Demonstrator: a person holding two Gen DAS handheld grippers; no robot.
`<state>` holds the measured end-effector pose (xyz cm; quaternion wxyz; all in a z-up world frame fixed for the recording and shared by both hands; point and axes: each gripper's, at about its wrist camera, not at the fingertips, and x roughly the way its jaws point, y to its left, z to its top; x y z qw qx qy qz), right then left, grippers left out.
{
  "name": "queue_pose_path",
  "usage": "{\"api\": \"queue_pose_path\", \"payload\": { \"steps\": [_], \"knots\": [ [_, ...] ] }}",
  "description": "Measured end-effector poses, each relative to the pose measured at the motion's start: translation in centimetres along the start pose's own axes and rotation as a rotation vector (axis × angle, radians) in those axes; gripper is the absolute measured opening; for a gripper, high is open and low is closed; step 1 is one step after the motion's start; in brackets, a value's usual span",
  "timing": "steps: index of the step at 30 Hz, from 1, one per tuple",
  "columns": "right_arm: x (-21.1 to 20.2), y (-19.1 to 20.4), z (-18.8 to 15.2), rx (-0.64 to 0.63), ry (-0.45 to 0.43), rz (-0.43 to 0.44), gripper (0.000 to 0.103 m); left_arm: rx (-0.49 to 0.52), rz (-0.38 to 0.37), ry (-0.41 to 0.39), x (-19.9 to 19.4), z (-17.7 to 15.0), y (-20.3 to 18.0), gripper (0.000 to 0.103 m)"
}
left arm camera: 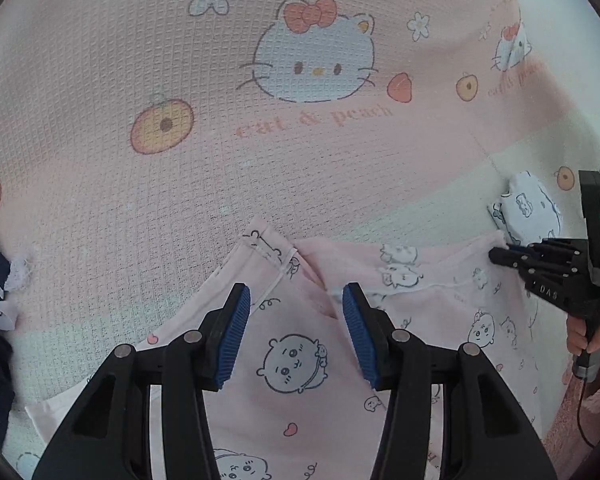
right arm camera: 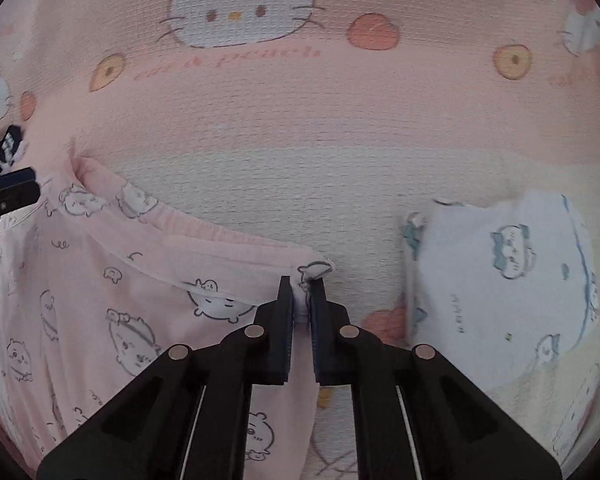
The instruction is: Fold clothes
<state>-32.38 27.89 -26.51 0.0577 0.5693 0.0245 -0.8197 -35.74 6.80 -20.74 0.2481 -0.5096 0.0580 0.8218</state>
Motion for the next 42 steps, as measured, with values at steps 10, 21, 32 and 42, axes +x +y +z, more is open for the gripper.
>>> {"api": "queue_pose_path", "payload": {
  "steps": [10, 21, 32, 42],
  "knots": [
    [-0.9, -4.8, -1.1, 0.15, 0.001, -0.045, 0.007, 0.074, -0.047, 0.126, 5.2, 2.6, -3.1, 0.05],
    [-3.5, -6.8, -0.4, 0.161, -0.073, -0.17, 0.007, 0.018, -0.137, 0.127, 5.1, 2.5, -1.9, 0.05],
    [-4.2, -7.5, -0.8, 0.194, -0.119, -0.137, 0.007, 0.138, -0.058, 0.073, 5.9, 3.7, -5.9, 0.007],
    [-2.2, -7.9, 0.3, 0.209, -0.053, -0.004, 0.015, 0.118, -0.052, 0.111, 7.3, 4.6, -4.9, 0.017]
  ]
}}
